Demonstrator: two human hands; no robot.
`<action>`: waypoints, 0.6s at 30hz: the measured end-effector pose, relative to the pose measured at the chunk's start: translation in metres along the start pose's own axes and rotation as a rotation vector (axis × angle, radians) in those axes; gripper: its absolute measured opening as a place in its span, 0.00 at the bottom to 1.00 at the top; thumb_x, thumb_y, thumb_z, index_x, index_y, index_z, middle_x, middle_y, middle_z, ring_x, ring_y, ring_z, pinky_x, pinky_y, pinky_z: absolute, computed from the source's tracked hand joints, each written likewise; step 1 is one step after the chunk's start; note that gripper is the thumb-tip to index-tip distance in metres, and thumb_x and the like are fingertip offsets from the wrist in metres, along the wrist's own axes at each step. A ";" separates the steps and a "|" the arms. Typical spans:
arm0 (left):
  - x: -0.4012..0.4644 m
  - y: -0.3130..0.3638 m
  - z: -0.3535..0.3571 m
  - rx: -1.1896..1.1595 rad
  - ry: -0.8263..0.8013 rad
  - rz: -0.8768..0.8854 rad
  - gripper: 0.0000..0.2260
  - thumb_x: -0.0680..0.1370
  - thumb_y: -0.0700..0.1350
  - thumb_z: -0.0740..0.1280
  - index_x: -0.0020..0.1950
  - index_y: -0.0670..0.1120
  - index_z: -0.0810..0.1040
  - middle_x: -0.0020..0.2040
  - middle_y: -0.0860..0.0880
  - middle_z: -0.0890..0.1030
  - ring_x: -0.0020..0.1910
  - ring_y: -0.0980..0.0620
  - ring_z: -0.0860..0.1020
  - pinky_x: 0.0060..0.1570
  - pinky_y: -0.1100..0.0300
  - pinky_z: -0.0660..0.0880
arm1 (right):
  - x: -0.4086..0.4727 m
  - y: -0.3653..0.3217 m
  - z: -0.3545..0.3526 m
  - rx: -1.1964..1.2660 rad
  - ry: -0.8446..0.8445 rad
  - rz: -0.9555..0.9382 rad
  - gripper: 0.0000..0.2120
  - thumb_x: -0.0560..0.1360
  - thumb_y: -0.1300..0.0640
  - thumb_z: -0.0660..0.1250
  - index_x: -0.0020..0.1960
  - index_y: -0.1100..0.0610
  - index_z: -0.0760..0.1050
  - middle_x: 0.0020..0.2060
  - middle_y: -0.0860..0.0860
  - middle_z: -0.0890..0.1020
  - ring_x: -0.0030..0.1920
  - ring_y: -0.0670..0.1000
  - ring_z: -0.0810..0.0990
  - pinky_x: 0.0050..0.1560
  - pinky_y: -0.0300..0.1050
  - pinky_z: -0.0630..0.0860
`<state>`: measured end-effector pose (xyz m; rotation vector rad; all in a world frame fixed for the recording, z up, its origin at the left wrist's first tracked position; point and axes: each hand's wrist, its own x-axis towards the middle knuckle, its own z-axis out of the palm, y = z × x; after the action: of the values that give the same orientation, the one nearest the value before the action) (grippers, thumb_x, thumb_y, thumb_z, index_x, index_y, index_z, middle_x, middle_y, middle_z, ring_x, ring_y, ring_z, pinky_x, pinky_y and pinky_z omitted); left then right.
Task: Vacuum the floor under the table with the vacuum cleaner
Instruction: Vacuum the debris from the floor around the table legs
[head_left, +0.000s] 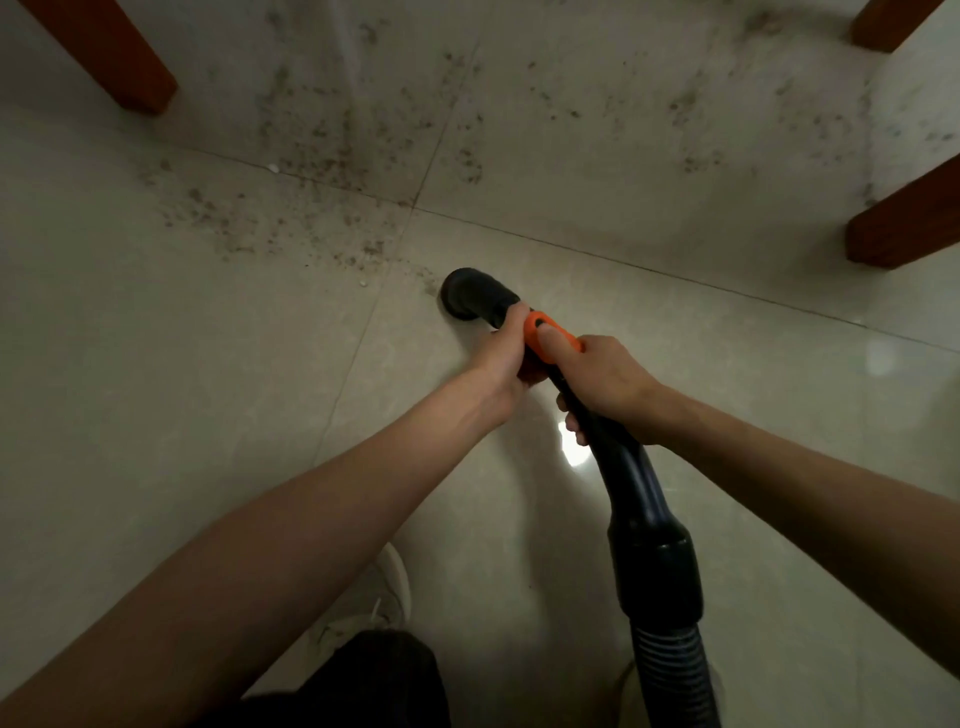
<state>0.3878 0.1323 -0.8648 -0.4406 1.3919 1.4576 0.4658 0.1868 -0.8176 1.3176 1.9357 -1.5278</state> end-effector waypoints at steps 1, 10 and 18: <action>0.000 0.000 -0.003 -0.014 0.006 0.009 0.11 0.80 0.49 0.60 0.48 0.41 0.73 0.43 0.44 0.77 0.41 0.50 0.77 0.46 0.57 0.76 | 0.001 -0.001 0.002 0.008 -0.028 -0.004 0.21 0.80 0.42 0.56 0.45 0.60 0.71 0.31 0.55 0.76 0.23 0.49 0.74 0.24 0.39 0.74; 0.012 0.021 -0.011 0.008 0.004 0.013 0.12 0.80 0.51 0.61 0.44 0.44 0.73 0.45 0.44 0.78 0.45 0.49 0.77 0.49 0.56 0.75 | 0.015 -0.018 0.009 -0.020 0.037 -0.026 0.22 0.80 0.42 0.55 0.48 0.62 0.72 0.32 0.56 0.76 0.22 0.49 0.75 0.22 0.38 0.73; 0.010 0.024 -0.020 -0.072 0.057 0.069 0.12 0.80 0.48 0.60 0.42 0.42 0.73 0.39 0.45 0.76 0.39 0.51 0.76 0.54 0.54 0.76 | 0.023 -0.030 0.013 -0.002 -0.087 -0.015 0.22 0.80 0.41 0.56 0.46 0.61 0.72 0.30 0.55 0.75 0.22 0.49 0.74 0.24 0.40 0.74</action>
<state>0.3564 0.1236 -0.8659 -0.4873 1.4149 1.5660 0.4261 0.1854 -0.8222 1.2172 1.8967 -1.5627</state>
